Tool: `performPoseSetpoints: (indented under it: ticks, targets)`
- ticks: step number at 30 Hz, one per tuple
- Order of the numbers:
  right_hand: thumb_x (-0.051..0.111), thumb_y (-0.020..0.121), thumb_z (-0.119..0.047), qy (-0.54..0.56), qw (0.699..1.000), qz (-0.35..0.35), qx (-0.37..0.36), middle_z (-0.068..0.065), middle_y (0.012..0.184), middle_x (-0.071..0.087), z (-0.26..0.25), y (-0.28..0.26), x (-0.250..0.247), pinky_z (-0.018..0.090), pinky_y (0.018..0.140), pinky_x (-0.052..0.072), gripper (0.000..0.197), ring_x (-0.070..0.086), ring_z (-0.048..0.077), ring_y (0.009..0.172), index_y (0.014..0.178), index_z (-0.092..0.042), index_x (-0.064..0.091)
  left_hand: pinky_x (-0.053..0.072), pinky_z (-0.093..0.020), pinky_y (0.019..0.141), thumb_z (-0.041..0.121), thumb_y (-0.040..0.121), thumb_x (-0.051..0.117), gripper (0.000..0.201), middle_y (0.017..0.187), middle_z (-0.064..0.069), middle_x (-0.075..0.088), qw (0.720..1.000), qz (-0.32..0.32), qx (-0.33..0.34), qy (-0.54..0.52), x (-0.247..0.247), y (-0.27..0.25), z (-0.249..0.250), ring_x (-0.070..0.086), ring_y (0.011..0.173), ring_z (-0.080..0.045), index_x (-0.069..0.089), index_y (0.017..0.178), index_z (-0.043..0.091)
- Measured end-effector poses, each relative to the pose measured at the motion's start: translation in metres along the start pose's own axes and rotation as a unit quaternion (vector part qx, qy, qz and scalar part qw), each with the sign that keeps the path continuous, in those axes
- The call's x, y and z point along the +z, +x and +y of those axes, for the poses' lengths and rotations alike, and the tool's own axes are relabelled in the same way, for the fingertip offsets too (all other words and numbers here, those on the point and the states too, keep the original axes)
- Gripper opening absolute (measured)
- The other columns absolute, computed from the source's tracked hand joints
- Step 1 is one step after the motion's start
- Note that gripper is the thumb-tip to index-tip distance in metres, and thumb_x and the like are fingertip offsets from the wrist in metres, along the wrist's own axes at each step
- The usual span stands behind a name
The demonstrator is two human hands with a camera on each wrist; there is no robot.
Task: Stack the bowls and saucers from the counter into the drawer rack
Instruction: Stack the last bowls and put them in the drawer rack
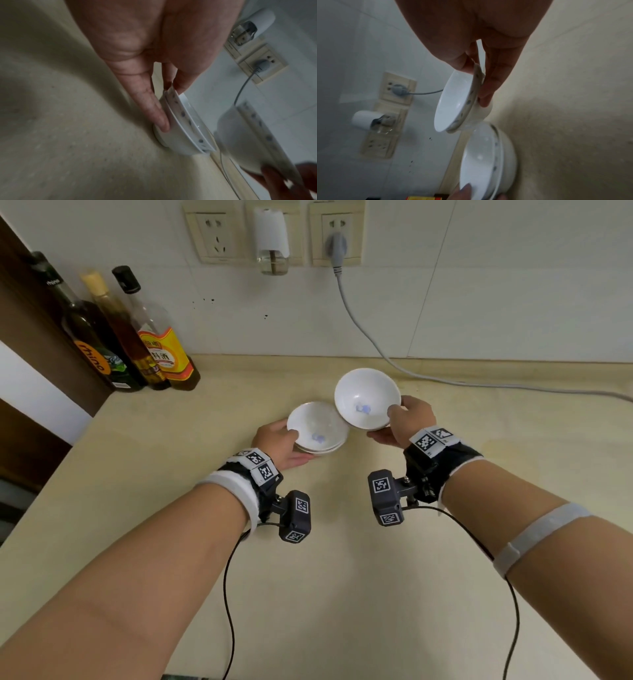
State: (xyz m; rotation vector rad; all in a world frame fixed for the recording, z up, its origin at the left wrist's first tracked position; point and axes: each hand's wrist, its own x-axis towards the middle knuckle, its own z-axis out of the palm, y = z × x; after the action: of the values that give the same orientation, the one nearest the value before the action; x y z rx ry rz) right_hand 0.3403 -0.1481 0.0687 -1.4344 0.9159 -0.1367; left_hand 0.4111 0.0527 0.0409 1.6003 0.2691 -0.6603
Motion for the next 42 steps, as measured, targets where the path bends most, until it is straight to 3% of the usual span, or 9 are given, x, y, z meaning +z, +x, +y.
performPoseSetpoints:
  ticks: [5, 10, 12, 15, 20, 26, 30, 35, 42]
  targets:
    - [0.042, 0.095, -0.002, -0.069, 0.994, -0.079, -0.002, 0.025, 0.116, 0.055, -0.012, -0.02, 0.017, 0.038, 0.045, 0.06, 0.044, 0.068, 0.039, 0.066, 0.138, -0.006, 0.05, 0.061, -0.043, 0.078, 0.02, 0.103, 0.047, 0.042, 0.136, -0.014, 0.055, 0.998, -0.046, -0.03, 0.0, 0.013, -0.011, -0.007, 0.072, 0.085, -0.042, 0.047, 0.145, 0.024]
    - [0.042, 0.094, -0.001, -0.117, 0.989, -0.085, 0.006, 0.026, 0.11, 0.062, 0.0, -0.023, 0.029, 0.048, 0.056, 0.061, 0.024, 0.071, 0.05, 0.085, 0.11, -0.007, 0.059, 0.059, -0.049, 0.088, 0.066, 0.096, 0.036, 0.07, 0.143, -0.014, 0.054, 0.997, -0.038, -0.066, -0.006, 0.015, -0.013, -0.005, 0.072, 0.095, -0.041, 0.038, 0.149, 0.021]
    - [0.042, 0.092, -0.001, -0.121, 0.989, -0.083, 0.007, 0.024, 0.109, 0.062, 0.003, -0.021, 0.033, 0.054, 0.069, 0.062, 0.031, 0.07, 0.05, 0.089, 0.116, -0.008, 0.06, 0.06, -0.046, 0.084, 0.073, 0.09, 0.039, 0.079, 0.145, -0.012, 0.054, 0.997, -0.044, -0.061, 0.0, 0.015, -0.014, -0.005, 0.074, 0.089, -0.039, 0.039, 0.148, 0.02]
    - [0.041, 0.091, 0.0, -0.134, 0.988, -0.079, 0.004, 0.024, 0.106, 0.064, 0.008, -0.02, 0.036, 0.054, 0.079, 0.06, 0.039, 0.071, 0.049, 0.088, 0.124, -0.007, 0.06, 0.061, -0.043, 0.081, 0.061, 0.093, 0.05, 0.065, 0.146, -0.011, 0.052, 0.997, -0.063, -0.046, 0.007, 0.016, -0.016, -0.007, 0.074, 0.09, -0.039, 0.041, 0.147, 0.025]
    - [0.041, 0.091, -0.008, -0.185, 0.98, -0.067, -0.001, 0.013, 0.076, 0.064, 0.015, -0.019, 0.033, 0.05, 0.073, 0.063, 0.036, 0.072, 0.035, 0.07, 0.122, -0.009, 0.06, 0.062, -0.042, 0.074, 0.023, 0.1, 0.05, 0.048, 0.135, -0.015, 0.056, 0.996, -0.08, -0.033, 0.0, 0.019, -0.016, -0.01, 0.073, 0.088, -0.042, 0.041, 0.147, 0.024]
    - [0.05, 0.097, -0.025, -0.106, 0.98, -0.134, 0.105, 0.018, 0.125, 0.058, 0.015, -0.028, 0.031, 0.047, 0.075, 0.063, 0.042, 0.073, 0.04, 0.09, 0.136, -0.008, 0.045, 0.063, -0.043, 0.074, 0.005, 0.093, 0.046, 0.056, 0.134, -0.017, 0.053, 0.997, -0.071, -0.024, -0.01, 0.02, -0.024, -0.013, 0.07, 0.097, -0.049, 0.042, 0.147, 0.022]
    - [0.049, 0.094, -0.014, -0.078, 0.982, -0.145, 0.096, 0.02, 0.13, 0.05, 0.023, -0.042, 0.023, 0.055, 0.081, 0.06, 0.037, 0.069, 0.047, 0.096, 0.131, -0.009, 0.046, 0.059, -0.051, 0.09, 0.001, 0.091, 0.046, 0.061, 0.133, -0.011, 0.052, 0.997, -0.072, -0.008, 0.0, 0.015, -0.041, -0.022, 0.069, 0.099, -0.045, 0.042, 0.147, 0.027]
    - [0.048, 0.091, -0.008, -0.08, 0.977, -0.164, 0.11, 0.022, 0.124, 0.056, 0.028, -0.073, -0.003, 0.054, 0.084, 0.06, 0.038, 0.072, 0.046, 0.093, 0.129, -0.008, 0.045, 0.06, -0.047, 0.086, 0.003, 0.093, 0.046, 0.057, 0.111, -0.004, 0.06, 0.996, -0.092, 0.002, 0.006, 0.016, -0.083, -0.027, 0.069, 0.1, -0.044, 0.046, 0.144, 0.028]
    - [0.047, 0.096, -0.007, -0.105, 0.963, -0.235, 0.084, 0.018, 0.115, 0.061, 0.029, -0.128, -0.059, 0.051, 0.085, 0.06, 0.036, 0.071, 0.041, 0.096, 0.131, -0.014, 0.045, 0.059, -0.049, 0.09, 0.01, 0.092, 0.051, 0.053, 0.13, -0.015, 0.061, 0.995, -0.077, 0.049, 0.025, 0.03, -0.165, -0.044, 0.07, 0.103, -0.046, 0.05, 0.142, 0.03]
